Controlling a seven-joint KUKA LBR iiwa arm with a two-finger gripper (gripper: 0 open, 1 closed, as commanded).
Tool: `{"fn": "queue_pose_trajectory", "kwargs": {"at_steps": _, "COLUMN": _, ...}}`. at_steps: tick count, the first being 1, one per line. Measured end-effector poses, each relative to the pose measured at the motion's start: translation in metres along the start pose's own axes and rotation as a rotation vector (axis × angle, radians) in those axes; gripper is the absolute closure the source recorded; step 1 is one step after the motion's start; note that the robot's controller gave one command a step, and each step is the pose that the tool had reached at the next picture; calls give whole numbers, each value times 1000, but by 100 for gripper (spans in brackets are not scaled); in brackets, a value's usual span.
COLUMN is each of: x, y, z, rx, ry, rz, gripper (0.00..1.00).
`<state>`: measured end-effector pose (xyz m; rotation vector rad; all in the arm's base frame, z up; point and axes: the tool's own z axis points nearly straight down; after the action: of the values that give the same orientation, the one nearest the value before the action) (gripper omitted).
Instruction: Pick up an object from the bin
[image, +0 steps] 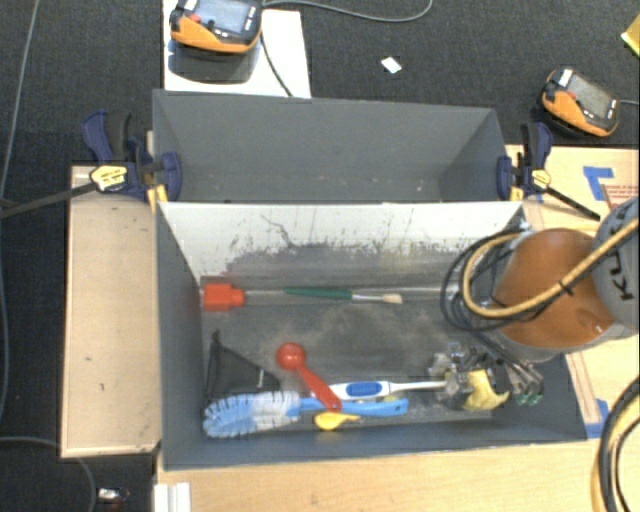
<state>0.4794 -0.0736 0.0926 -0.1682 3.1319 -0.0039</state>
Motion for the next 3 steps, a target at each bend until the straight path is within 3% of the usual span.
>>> {"fn": "queue_pose_trajectory", "kwargs": {"at_steps": 3, "x": -3, "y": -1, "z": -74, "rx": 3, "ry": -10, "rz": 4, "gripper": 100}}
